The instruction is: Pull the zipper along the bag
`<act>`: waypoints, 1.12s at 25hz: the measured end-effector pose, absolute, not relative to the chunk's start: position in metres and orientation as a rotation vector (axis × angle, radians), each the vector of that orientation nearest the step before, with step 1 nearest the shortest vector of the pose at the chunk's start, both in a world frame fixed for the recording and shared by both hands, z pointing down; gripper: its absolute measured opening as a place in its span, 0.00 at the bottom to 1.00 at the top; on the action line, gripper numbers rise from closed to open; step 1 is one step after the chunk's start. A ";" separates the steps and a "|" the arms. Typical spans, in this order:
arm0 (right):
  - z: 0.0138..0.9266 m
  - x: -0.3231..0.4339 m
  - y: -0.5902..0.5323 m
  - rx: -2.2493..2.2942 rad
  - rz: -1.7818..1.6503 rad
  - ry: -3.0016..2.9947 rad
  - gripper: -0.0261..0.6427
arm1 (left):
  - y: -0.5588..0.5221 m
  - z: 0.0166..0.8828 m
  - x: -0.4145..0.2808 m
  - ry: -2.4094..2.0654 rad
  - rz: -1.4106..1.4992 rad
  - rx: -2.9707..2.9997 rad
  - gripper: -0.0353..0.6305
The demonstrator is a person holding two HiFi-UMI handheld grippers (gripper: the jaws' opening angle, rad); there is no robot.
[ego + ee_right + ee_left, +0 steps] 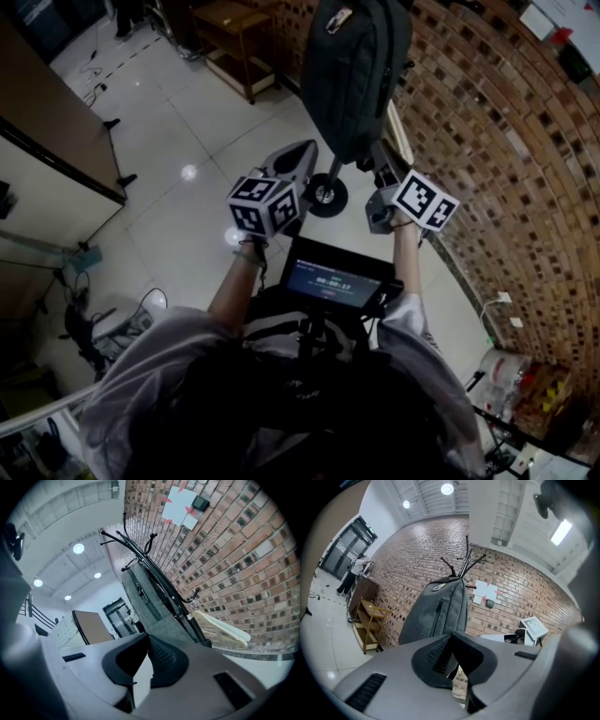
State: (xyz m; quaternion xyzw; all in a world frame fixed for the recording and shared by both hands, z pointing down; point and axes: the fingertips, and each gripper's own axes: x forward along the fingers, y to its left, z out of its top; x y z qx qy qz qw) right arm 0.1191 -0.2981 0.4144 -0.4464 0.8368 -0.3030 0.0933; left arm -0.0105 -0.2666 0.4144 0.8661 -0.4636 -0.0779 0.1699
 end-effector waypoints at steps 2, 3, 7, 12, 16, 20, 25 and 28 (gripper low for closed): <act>0.425 0.116 -0.289 -1.349 -0.899 2.498 0.03 | -0.263 0.414 -0.009 -1.318 -0.222 2.458 0.06; 0.430 0.114 -0.285 -1.351 -0.911 2.498 0.03 | -0.262 0.414 -0.008 -1.319 -0.222 2.458 0.06; 0.441 0.109 -0.280 -1.358 -0.946 2.486 0.03 | -0.262 0.413 -0.005 -1.312 -0.218 2.457 0.06; 0.437 0.112 -0.273 -1.383 -0.901 2.504 0.03 | -0.254 0.413 -0.003 -1.315 -0.215 2.455 0.06; 0.436 0.106 -0.280 -1.416 -0.867 2.528 0.03 | -0.264 0.414 -0.006 -1.308 -0.214 2.451 0.06; 0.435 0.105 -0.279 -1.425 -0.854 2.534 0.03 | -0.264 0.414 -0.004 -1.303 -0.212 2.453 0.06; 0.434 0.108 -0.269 -1.434 -0.823 2.551 0.03 | -0.255 0.413 0.001 -1.308 -0.214 2.459 0.06; 0.434 0.108 -0.270 -1.429 -0.820 2.555 0.03 | -0.255 0.413 0.000 -1.314 -0.217 2.458 0.06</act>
